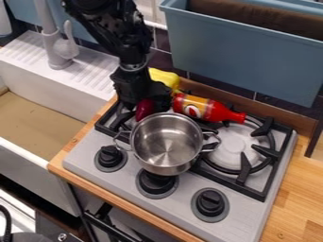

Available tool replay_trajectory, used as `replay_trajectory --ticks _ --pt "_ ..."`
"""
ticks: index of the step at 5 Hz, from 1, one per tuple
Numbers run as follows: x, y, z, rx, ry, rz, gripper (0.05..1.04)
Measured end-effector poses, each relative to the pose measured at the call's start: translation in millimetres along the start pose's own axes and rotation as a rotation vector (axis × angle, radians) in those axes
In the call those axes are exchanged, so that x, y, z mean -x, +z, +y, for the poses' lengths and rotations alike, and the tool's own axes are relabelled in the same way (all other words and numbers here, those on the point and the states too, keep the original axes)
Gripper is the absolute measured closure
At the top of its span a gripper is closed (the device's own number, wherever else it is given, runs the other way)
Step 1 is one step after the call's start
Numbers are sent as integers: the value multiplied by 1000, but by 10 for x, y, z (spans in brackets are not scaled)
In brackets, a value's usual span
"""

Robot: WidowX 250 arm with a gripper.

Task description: Put the red apple inside the silver bowl in the middle of the burner

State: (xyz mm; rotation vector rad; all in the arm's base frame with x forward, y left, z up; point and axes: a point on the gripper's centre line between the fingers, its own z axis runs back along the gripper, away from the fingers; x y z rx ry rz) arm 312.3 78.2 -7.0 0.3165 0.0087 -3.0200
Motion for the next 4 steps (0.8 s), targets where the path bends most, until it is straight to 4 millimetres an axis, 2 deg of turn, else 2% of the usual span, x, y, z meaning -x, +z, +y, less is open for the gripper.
replay_trajectory --ticks 1,4 --pt "6 3 13 -9 10 -4 317" --pt "-6 32 -63 30 43 21 291"
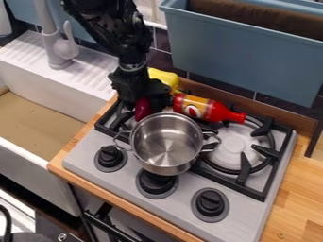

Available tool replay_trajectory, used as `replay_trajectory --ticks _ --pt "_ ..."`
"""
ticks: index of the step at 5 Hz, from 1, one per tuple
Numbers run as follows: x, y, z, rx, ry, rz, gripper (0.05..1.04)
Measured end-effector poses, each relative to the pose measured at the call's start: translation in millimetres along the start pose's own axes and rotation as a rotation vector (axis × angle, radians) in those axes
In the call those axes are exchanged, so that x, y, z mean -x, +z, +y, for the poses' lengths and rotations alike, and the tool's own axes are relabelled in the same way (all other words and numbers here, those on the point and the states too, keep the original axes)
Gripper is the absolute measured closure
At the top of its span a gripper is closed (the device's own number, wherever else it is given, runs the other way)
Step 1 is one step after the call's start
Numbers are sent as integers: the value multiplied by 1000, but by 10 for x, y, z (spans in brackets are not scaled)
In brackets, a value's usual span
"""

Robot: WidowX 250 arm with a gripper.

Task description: Put the red apple inside the silver bowl in the middle of the burner

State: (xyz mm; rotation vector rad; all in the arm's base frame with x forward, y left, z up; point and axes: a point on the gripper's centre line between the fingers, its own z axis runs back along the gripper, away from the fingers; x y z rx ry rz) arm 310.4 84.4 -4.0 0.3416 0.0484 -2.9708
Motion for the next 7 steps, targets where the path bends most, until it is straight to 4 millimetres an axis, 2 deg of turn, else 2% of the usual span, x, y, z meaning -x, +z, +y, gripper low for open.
replay_trajectory --ticks 1,3,4,6,7 --pt "76 220 -31 -6 40 55 291" --pt "58 523 -8 -31 91 51 291" --pt "-5 661 111 -71 64 18 291" --pt "-177 694 410 -128 -19 -78 291" --pt "-258 657 488 -157 -54 -91 291"
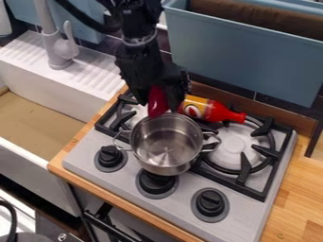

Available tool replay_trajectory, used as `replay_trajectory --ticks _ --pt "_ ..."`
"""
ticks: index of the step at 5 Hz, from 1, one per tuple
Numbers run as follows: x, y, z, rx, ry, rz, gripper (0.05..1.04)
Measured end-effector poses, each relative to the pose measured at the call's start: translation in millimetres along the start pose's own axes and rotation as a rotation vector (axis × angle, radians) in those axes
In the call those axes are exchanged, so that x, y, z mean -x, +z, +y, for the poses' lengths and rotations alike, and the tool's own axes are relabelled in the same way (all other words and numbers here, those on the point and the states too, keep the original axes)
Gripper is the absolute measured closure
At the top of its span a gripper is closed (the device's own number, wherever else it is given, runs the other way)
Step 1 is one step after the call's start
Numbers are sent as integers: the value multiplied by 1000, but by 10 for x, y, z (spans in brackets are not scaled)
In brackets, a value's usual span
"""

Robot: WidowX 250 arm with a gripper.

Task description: Put the red apple inside the silver bowl in the middle of the burner

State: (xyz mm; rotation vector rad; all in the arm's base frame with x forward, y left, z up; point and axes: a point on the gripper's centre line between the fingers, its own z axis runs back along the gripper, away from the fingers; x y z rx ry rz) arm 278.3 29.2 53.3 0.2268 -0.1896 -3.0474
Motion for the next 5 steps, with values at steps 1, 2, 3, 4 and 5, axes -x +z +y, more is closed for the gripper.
replay_trajectory --ticks 1,2,3,4,5 --pt "-106 -79 53 -2 -29 -23 291" --pt "-179 -184 56 16 -49 -25 291" --pt "-228 -290 92 37 -62 -41 291" --pt "-245 -339 125 50 -71 -45 291" --pt "-255 -351 109 68 -65 -73 221"
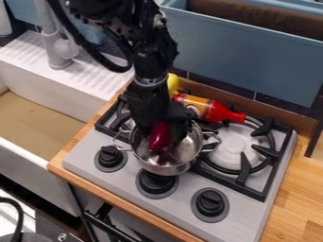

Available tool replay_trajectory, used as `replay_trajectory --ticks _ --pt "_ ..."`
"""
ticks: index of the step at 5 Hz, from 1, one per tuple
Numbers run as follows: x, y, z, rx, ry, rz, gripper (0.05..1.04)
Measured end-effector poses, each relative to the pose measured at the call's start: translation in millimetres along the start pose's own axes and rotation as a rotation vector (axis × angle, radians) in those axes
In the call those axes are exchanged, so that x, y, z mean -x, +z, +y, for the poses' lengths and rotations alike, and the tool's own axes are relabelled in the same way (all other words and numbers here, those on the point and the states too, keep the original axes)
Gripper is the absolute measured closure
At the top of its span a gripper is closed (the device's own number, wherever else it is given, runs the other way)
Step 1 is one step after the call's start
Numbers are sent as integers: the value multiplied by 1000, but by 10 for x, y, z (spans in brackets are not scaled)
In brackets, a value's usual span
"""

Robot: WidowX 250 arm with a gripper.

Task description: Put the red apple inside the silver bowl in the middle of the burner

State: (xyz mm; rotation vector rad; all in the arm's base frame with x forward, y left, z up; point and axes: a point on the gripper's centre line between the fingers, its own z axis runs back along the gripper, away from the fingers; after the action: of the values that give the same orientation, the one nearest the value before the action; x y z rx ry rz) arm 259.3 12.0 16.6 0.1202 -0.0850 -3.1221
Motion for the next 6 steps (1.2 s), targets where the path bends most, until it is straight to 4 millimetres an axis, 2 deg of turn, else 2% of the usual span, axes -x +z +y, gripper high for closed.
replay_trajectory --ticks 1,3,5,6 --pt "-24 21 6 -11 -9 -29 77" --pt "2 111 -56 -23 8 -45 81" --pt "184 358 -169 -38 61 -11 81" --pt "293 467 -293 -17 74 19 81"
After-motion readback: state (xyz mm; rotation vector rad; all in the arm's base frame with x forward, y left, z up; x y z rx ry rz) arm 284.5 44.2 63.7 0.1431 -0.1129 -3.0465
